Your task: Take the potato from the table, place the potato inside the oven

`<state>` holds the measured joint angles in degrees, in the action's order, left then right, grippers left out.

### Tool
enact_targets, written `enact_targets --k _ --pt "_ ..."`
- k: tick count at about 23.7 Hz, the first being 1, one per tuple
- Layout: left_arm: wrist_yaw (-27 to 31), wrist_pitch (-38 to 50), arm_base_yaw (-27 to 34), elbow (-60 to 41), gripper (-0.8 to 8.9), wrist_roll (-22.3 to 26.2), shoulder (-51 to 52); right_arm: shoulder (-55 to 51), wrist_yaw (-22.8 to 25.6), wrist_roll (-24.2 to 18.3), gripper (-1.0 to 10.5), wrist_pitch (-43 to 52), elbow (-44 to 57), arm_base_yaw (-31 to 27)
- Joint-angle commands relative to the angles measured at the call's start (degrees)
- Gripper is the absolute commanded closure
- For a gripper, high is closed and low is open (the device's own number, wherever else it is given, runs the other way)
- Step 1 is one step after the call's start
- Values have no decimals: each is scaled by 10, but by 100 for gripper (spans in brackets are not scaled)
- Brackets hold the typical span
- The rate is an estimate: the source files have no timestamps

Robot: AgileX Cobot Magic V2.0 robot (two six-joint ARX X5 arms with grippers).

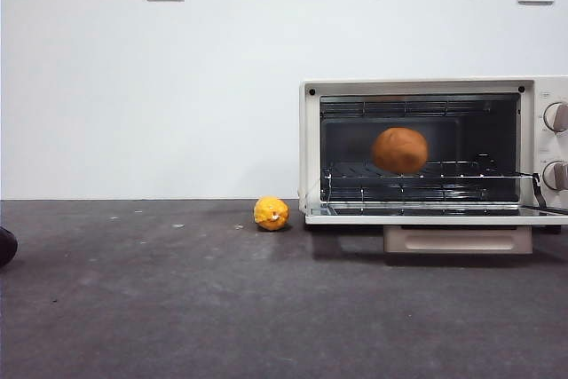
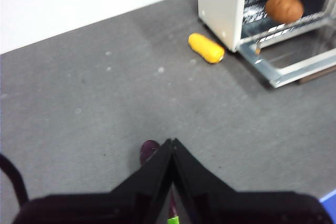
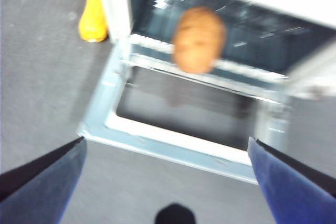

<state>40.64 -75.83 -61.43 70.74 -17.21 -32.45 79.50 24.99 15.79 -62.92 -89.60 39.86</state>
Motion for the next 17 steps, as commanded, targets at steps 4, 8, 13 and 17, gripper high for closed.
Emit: enact_targets --k 4,8,13,17 --pt "-38 158 -11 -3 820 33 -110 -141 36 35 728 -96 4 56" --pt "-101 252 -7 -3 820 66 -167 -205 38 38 886 -124 4 63" --pt "-205 316 43 -3 821 71 -250 -275 37 35 886 -138 4 63" --pt "-360 365 129 -3 821 59 -320 -326 37 35 886 -143 4 63"
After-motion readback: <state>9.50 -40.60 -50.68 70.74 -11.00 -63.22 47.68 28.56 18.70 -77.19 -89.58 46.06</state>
